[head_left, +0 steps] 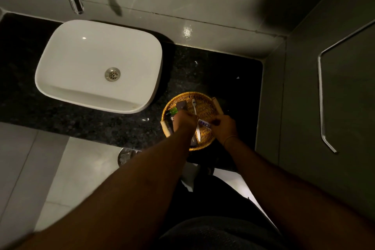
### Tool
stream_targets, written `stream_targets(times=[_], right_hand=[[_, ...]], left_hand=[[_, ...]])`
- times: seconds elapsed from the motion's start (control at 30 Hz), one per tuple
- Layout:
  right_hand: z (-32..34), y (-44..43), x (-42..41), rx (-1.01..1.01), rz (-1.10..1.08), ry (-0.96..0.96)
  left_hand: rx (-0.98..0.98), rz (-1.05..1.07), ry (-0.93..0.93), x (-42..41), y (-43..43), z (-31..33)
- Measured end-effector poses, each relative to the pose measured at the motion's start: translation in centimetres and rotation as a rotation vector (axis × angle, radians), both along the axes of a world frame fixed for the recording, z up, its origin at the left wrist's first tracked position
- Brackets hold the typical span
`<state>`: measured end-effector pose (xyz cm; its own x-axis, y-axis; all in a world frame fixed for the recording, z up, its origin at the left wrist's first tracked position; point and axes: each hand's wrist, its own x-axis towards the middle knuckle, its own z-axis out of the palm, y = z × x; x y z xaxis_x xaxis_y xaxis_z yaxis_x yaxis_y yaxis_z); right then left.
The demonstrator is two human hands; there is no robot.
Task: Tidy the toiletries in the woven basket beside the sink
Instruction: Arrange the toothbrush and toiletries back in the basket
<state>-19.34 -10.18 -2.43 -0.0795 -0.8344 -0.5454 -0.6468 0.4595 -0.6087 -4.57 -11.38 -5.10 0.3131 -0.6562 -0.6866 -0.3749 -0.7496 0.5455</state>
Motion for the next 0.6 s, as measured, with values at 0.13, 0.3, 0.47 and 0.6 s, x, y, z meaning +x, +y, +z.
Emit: stream_targets(times=[0.13,0.3,0.47,0.6], right_hand=[[-0.5,-1.3,0.6,-0.038,-0.084,0.068],[-1.3,-0.8,1.3,-0.075,-0.259,0.023],[-1.3,-1.0,2.1,-0.055,-0.320,0.055],[-0.9,-1.5,3.2,-0.070,-0.211,0.170]], left_hand=[[-0.017,0.043,-0.016,0.0,0.3,-0.3],[-0.073,-0.005,-0.057,0.1,0.6,-0.2],[-0.111,-0.115,-0.124,0.0,1.6,0.3],[-0.163,-0.209,-0.161,0.4,2.2,1.2]])
